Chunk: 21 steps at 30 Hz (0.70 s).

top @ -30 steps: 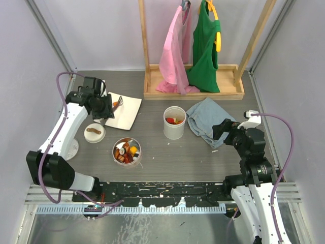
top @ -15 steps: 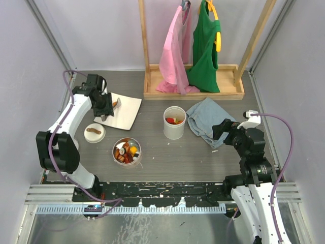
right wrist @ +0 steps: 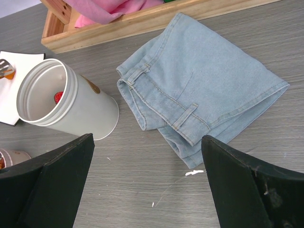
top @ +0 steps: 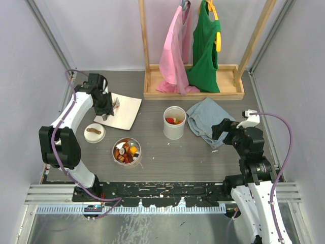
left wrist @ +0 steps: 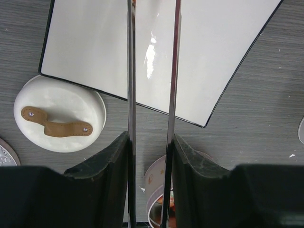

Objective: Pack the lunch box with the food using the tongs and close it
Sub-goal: Pick up the fake food from the plate.

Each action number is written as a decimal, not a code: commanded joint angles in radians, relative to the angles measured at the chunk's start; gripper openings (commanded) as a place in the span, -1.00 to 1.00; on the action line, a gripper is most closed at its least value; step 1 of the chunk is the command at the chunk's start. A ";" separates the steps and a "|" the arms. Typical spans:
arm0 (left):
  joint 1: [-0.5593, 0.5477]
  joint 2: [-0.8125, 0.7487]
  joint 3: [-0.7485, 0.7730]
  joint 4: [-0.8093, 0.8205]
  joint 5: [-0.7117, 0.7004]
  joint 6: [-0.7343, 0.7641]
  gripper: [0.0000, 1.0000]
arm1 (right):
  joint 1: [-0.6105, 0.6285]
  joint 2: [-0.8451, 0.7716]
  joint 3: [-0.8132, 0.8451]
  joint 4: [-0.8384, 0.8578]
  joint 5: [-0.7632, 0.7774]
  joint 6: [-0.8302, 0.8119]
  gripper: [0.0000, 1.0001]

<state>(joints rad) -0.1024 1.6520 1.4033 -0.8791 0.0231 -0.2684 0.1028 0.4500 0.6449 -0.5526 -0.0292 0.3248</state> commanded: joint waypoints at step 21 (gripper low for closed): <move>-0.070 -0.221 -0.036 -0.127 0.044 0.048 -0.56 | 0.010 -0.017 0.004 0.057 -0.008 0.004 1.00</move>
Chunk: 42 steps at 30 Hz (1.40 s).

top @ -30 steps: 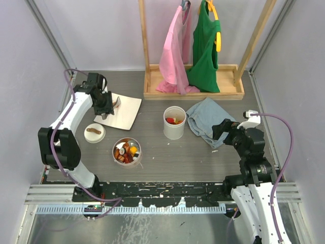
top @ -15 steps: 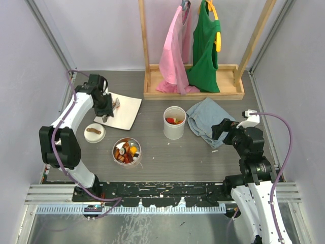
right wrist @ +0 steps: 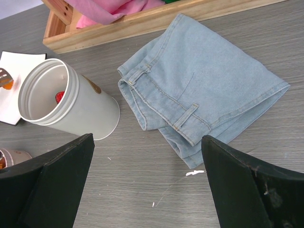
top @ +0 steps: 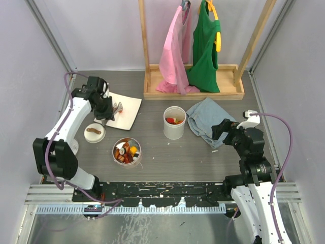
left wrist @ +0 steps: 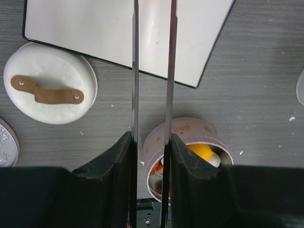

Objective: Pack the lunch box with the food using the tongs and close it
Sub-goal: Pick up the fake food from the plate, then place the fake food in the packing box.

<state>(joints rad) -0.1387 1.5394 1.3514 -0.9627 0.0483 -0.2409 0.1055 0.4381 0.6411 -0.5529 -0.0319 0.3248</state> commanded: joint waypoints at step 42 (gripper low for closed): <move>-0.224 -0.828 -0.284 -0.564 0.292 -0.131 -0.54 | 0.020 0.003 0.010 0.039 0.017 0.007 1.00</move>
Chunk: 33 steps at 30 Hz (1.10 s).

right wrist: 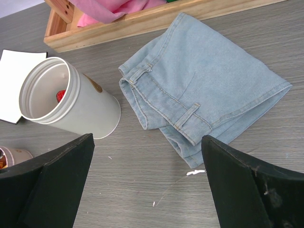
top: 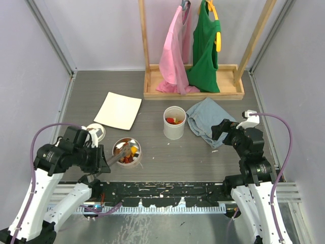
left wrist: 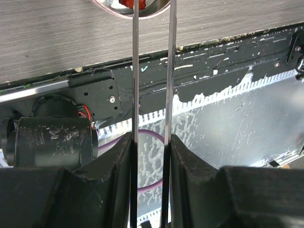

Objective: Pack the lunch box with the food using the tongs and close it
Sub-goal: Place the fake food in the packing box.

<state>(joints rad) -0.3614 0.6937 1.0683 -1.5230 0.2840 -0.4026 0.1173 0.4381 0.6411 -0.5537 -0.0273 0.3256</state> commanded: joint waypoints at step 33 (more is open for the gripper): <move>-0.001 0.065 0.130 0.128 0.077 -0.003 -0.21 | 0.012 -0.013 0.008 0.037 0.018 0.008 1.00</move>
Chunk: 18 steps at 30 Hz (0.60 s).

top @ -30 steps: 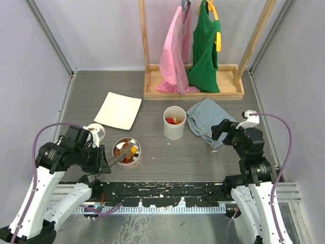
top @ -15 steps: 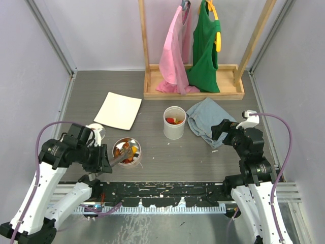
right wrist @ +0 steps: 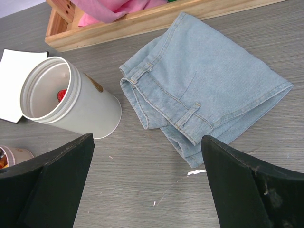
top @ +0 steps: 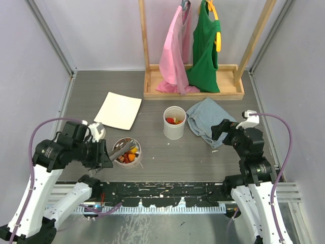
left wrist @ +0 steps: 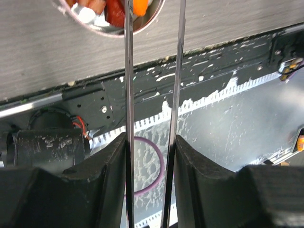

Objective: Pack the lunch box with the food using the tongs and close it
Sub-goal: Place the fake food in the packing box, then place the clamp at the center of the board.

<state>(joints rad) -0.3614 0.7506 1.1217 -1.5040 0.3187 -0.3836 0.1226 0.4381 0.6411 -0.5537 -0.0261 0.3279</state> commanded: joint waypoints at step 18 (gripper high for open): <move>-0.371 0.158 0.032 0.603 -0.373 -0.361 -0.35 | 0.008 -0.013 0.008 0.033 0.018 0.006 1.00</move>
<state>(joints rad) -0.6331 0.8906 1.1534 -1.0706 0.1593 -0.6415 0.1238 0.4377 0.6411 -0.5541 -0.0235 0.3283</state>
